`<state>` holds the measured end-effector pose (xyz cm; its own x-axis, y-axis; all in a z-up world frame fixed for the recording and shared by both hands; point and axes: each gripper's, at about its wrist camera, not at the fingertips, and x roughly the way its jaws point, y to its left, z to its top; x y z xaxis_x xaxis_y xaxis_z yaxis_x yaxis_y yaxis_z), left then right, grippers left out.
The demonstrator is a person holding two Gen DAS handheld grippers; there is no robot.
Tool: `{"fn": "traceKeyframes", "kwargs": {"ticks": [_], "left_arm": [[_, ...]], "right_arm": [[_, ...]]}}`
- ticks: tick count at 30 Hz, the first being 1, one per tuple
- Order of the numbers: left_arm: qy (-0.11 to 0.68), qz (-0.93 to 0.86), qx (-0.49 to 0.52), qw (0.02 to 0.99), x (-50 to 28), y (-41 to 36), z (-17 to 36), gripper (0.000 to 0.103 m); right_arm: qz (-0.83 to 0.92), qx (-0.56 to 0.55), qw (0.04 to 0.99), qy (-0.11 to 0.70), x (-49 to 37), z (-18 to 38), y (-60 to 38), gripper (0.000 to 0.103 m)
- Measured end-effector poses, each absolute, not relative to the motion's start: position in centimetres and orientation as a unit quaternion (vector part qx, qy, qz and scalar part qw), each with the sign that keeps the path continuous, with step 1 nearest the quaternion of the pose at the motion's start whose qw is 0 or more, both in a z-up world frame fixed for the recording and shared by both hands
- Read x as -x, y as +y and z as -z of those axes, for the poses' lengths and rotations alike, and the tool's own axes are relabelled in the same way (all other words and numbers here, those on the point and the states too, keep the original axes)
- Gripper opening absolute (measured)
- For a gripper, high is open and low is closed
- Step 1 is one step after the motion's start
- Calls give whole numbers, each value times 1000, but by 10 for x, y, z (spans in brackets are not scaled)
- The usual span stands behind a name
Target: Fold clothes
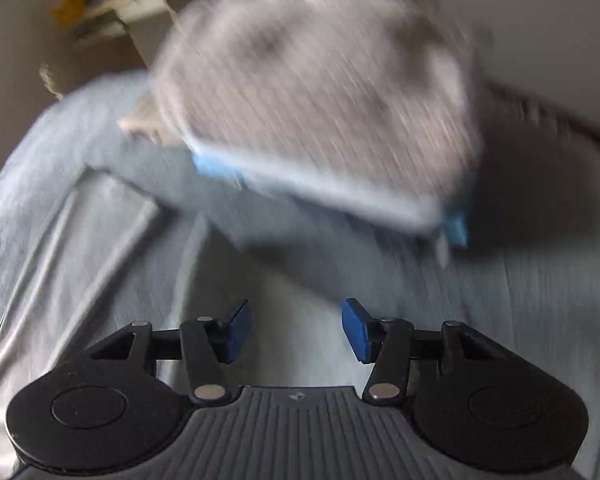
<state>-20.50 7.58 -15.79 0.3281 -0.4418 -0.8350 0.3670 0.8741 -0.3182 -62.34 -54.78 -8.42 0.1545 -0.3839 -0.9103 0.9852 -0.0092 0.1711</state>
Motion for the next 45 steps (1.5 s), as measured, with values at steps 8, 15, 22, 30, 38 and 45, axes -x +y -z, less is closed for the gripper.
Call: {"fn": "traceKeyframes", "kwargs": {"ticks": [8,15,22,30,38,45], "left_arm": [[521,275,66,805,201,89,160,52],[509,282,103,807,203,100,166,52],[511,291,105,802,198,99,168,55],[527,300,85,790,191,93,169,59],[553,315,49,770,182,87,170,61],[564,317,-1,762,182,73,167,61]], "right_arm": [[536,-575,529,319,634,147,-481,52],[564,-576,496,323,620,162,-457,52],[591,-554,490,323,606,171,-445,53],[601,-513,499,357,583,174,-437,54],[604,-506,499,362,571,173,-427,56],[591,-512,509,360,569,172,-419,58]]}}
